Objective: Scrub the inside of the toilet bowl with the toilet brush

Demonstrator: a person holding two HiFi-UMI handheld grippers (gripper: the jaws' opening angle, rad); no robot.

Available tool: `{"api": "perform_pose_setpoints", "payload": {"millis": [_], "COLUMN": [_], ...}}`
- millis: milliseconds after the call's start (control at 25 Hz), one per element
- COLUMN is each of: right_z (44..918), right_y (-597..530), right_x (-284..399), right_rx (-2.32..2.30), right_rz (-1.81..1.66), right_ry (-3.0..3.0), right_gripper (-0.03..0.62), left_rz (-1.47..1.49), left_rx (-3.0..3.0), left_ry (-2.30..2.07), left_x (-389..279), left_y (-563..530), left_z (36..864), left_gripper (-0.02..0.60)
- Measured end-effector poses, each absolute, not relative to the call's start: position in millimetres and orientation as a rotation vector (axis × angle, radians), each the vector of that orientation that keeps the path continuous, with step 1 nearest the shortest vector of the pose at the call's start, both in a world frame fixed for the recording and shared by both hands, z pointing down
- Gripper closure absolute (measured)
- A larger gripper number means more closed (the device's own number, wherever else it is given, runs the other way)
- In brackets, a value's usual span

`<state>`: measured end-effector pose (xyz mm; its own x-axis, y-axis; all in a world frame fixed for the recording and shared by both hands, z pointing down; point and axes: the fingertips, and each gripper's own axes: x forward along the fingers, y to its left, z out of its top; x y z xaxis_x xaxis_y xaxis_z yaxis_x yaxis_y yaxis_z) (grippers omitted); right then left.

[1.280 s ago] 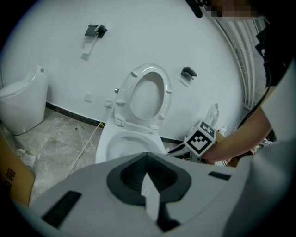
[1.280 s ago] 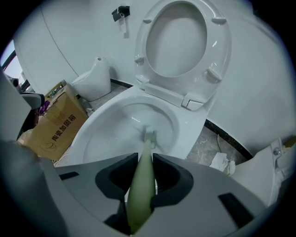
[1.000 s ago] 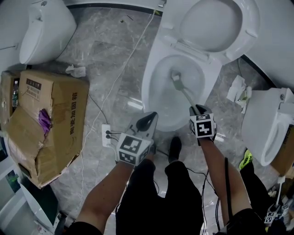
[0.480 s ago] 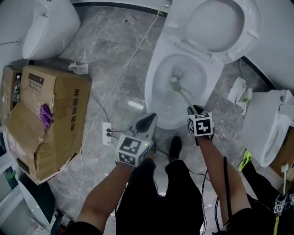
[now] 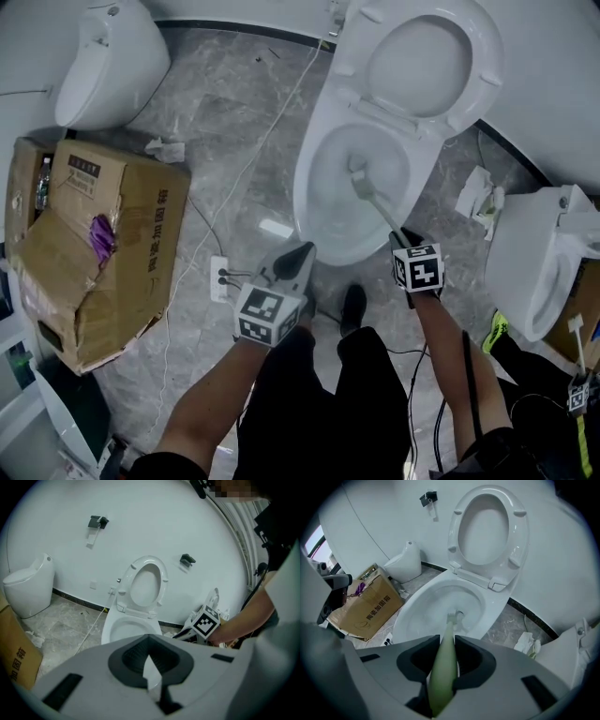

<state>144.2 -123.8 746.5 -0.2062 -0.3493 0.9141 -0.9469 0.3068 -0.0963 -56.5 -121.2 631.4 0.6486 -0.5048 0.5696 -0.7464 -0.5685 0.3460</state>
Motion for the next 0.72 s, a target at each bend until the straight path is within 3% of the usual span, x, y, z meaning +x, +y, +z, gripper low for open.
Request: {"api": "perform_pose_setpoints", "payload": {"millis": [720], "right_z": [724], "right_y": [-62], "right_x": [166], "right_rx": [1.029], "right_rz": [0.831], "right_ry": [-1.764], "right_gripper": [0.488], "left_rz": [0.560], "left_rx": [2.286], "left_ry": [-1.056], "left_x": [-46], "left_y": [-88], "left_z": [612], "left_gripper": [0.574]}}
